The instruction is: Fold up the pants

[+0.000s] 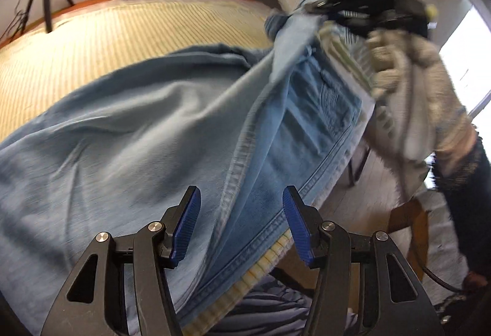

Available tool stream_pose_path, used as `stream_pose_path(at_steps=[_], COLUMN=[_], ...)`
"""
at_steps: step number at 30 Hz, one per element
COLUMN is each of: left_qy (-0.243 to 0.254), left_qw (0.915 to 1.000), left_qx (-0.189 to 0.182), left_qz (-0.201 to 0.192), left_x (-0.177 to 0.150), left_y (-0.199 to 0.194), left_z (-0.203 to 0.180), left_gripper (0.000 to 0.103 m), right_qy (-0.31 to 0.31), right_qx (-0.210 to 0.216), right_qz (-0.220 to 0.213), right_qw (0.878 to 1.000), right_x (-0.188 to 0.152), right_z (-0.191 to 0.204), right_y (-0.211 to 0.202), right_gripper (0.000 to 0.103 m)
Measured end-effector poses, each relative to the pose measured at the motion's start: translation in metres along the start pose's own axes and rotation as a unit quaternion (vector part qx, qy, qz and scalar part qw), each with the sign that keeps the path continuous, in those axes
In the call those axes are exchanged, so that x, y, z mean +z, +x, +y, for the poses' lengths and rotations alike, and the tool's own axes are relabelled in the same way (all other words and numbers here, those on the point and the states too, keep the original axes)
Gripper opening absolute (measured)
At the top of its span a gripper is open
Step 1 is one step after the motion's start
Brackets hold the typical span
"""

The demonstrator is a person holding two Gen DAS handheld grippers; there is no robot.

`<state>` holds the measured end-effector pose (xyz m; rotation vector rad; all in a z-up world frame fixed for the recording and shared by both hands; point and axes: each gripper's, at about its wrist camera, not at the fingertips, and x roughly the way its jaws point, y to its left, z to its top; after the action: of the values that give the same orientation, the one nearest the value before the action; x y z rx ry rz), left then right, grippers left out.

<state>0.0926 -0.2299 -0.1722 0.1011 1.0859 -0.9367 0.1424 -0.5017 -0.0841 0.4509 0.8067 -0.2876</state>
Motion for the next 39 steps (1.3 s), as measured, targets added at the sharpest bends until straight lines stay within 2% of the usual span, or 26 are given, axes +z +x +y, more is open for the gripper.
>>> stream_pose_path(at_steps=[4,6,7,11,15,17,18,19,22,23,24,26,27,28,35,39], left_qy=[0.022,0.036,0.043,0.056,0.060,0.062,0.062,0.062,0.064,0.065,0.065,0.067,0.068,0.067,0.075,0.098], left_qw=[0.9996,0.9990,0.9985,0.9975,0.9973,0.9971,0.9972,0.9972,0.9970,0.9969,0.9970,0.9969,0.9968,0.9969,0.9968,0.9944], left_qx=[0.018,0.026,0.031,0.040,0.041,0.044,0.042,0.040,0.042,0.043,0.042,0.042,0.042,0.040,0.029,0.037], left_qz=[0.009,0.006,0.009,0.014,0.009,0.008,0.008,0.007,0.007,0.007,0.007,0.005,0.004,0.004,-0.001,0.009], left_x=[0.000,-0.002,-0.002,-0.001,0.000,-0.001,-0.001,-0.001,-0.003,-0.003,-0.003,-0.003,-0.003,-0.003,-0.006,-0.012], left_y=[0.014,0.016,0.018,0.027,0.025,0.023,0.023,0.022,0.024,0.024,0.023,0.022,0.021,0.021,0.012,0.018], left_z=[-0.008,-0.009,-0.010,-0.012,-0.010,-0.012,-0.012,-0.013,-0.015,-0.014,-0.014,-0.017,-0.017,-0.017,-0.022,-0.030], left_gripper=[0.050,0.036,0.025,0.015,0.012,0.010,0.009,0.009,0.009,0.009,0.009,0.008,0.008,0.008,0.007,0.007], right_qy=[0.027,0.041,0.054,0.085,0.126,0.140,0.150,0.165,0.222,0.231,0.235,0.240,0.238,0.234,0.178,0.171], right_qx=[0.024,0.026,0.033,0.072,0.108,0.110,0.105,0.111,0.148,0.138,0.122,0.117,0.108,0.099,0.052,0.021], right_qz=[-0.019,-0.015,-0.015,0.012,0.039,0.034,0.025,0.013,0.012,0.011,0.010,0.008,0.015,0.021,0.015,0.047], right_qw=[0.999,0.999,0.998,0.994,0.985,0.983,0.983,0.980,0.964,0.963,0.964,0.964,0.965,0.967,0.982,0.984], right_x=[-0.023,-0.033,-0.042,-0.067,-0.074,-0.072,-0.071,-0.069,-0.064,-0.062,-0.060,-0.057,-0.056,-0.055,-0.064,-0.082], right_z=[-0.041,-0.061,-0.074,-0.114,-0.140,-0.149,-0.154,-0.161,-0.181,-0.184,-0.187,-0.191,-0.191,-0.190,-0.193,-0.206], right_y=[-0.033,-0.039,-0.043,-0.039,-0.026,-0.023,-0.023,-0.022,-0.014,-0.011,-0.011,-0.009,-0.007,-0.007,-0.050,-0.047], right_gripper=[0.009,0.009,0.009,0.009,0.016,0.036,0.054,0.059,0.059,0.059,0.058,0.035,0.011,0.007,0.005,0.005])
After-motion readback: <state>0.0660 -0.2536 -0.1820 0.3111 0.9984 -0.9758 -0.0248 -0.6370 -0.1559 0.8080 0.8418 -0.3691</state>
